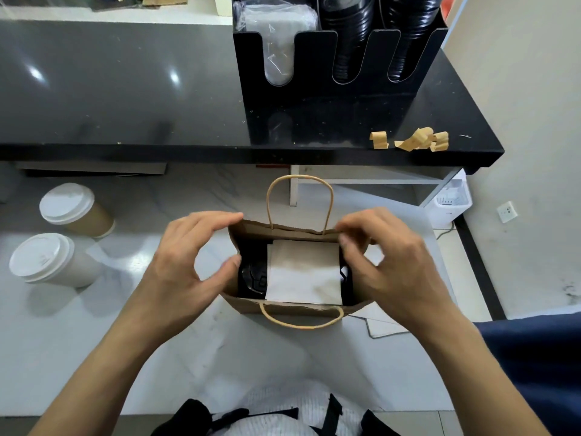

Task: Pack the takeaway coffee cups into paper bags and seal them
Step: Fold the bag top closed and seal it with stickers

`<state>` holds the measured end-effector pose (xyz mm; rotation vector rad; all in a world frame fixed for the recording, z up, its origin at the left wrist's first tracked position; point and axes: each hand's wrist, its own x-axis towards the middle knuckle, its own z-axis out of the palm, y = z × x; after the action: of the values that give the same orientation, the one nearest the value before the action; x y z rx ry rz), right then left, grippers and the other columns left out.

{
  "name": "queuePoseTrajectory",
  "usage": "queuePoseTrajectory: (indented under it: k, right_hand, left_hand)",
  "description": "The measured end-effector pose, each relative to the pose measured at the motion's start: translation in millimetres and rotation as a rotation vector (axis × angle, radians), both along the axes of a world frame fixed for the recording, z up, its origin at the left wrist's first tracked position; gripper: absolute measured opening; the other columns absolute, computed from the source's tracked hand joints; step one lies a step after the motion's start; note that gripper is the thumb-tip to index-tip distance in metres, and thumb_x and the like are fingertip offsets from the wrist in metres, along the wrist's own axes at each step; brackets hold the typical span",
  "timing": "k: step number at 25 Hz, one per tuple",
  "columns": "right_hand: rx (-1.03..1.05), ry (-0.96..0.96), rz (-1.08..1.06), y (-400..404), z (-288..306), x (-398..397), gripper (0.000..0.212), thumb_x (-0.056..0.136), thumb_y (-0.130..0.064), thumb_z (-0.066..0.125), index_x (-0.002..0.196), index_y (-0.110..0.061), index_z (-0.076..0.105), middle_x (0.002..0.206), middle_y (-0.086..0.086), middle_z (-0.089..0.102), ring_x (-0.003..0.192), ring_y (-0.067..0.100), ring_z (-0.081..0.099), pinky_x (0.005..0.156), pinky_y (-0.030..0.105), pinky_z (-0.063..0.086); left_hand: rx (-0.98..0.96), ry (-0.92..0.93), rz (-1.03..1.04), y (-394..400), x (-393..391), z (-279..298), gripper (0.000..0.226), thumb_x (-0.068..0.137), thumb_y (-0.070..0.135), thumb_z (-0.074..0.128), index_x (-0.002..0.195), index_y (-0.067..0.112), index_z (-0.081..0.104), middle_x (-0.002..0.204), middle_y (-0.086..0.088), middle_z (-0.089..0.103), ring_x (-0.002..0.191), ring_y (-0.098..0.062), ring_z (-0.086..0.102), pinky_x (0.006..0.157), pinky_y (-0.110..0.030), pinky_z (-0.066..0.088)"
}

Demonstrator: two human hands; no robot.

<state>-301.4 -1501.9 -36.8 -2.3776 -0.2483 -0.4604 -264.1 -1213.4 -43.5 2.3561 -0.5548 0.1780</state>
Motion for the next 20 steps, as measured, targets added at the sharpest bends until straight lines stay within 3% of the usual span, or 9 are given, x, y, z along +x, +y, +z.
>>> queuePoseTrajectory:
  k: [3,6,9,13,17,20]
  right_hand:
    - [0.119,0.036,-0.170,-18.6,-10.2,-11.0,0.005,0.096,-0.022,0.065,0.093,-0.020,0.062,0.091,-0.009,0.059,0.085,0.012,0.059,0.075,0.029,0.046]
    - [0.134,0.133,-0.224,-27.0,-28.9,-22.6,0.027,0.099,-0.044,0.057,0.085,-0.023,0.063,0.093,-0.010,0.058,0.090,0.011,0.058,0.078,0.023,0.045]
    - [0.170,0.249,-0.169,-24.4,-37.9,-32.4,0.042,0.099,-0.054,0.043,0.086,-0.026,0.071,0.102,-0.016,0.056,0.103,0.010,0.059,0.086,0.017,0.042]
    - [0.167,0.333,-0.091,-19.2,-39.5,-34.3,0.039,0.099,-0.059,0.040,0.092,-0.036,0.071,0.111,-0.020,0.054,0.112,0.010,0.056,0.089,0.015,0.040]
    - [0.130,0.427,-0.017,-23.3,-37.0,-35.9,0.040,0.086,-0.083,0.041,0.103,-0.054,0.061,0.121,-0.028,0.049,0.121,0.007,0.052,0.096,0.017,0.039]
    - [0.056,0.489,0.028,-30.1,-41.1,-39.8,0.048,0.076,-0.080,0.059,0.117,-0.055,0.058,0.124,-0.030,0.051,0.121,0.004,0.052,0.098,0.021,0.041]
  left_hand:
    - [-0.102,0.065,0.074,4.1,-3.4,-0.2,0.032,0.094,0.035,0.056,0.125,0.025,0.060,0.129,0.012,0.059,0.121,-0.015,0.054,0.100,-0.030,0.046]
    - [-0.094,0.194,0.070,8.9,-8.7,-9.0,0.025,0.094,0.050,0.047,0.106,0.032,0.060,0.128,0.017,0.058,0.121,-0.015,0.054,0.098,-0.038,0.048]
    - [-0.041,0.334,-0.007,11.7,-14.8,-18.2,0.031,0.089,0.056,0.045,0.108,0.038,0.060,0.136,0.024,0.050,0.130,-0.011,0.046,0.102,-0.038,0.043]
    - [-0.030,0.398,-0.063,12.0,-15.5,-15.0,0.047,0.075,0.049,0.049,0.121,0.044,0.057,0.142,0.026,0.044,0.131,-0.011,0.044,0.103,-0.031,0.040]
    - [0.028,0.399,-0.102,14.1,-13.9,-18.8,0.058,0.078,0.050,0.061,0.134,0.044,0.050,0.136,0.026,0.049,0.128,-0.011,0.046,0.103,-0.026,0.040]
    - [-0.001,0.327,-0.063,11.8,-12.8,-27.1,0.052,0.087,0.020,0.073,0.127,0.046,0.054,0.118,0.026,0.061,0.114,-0.010,0.057,0.096,-0.020,0.045]
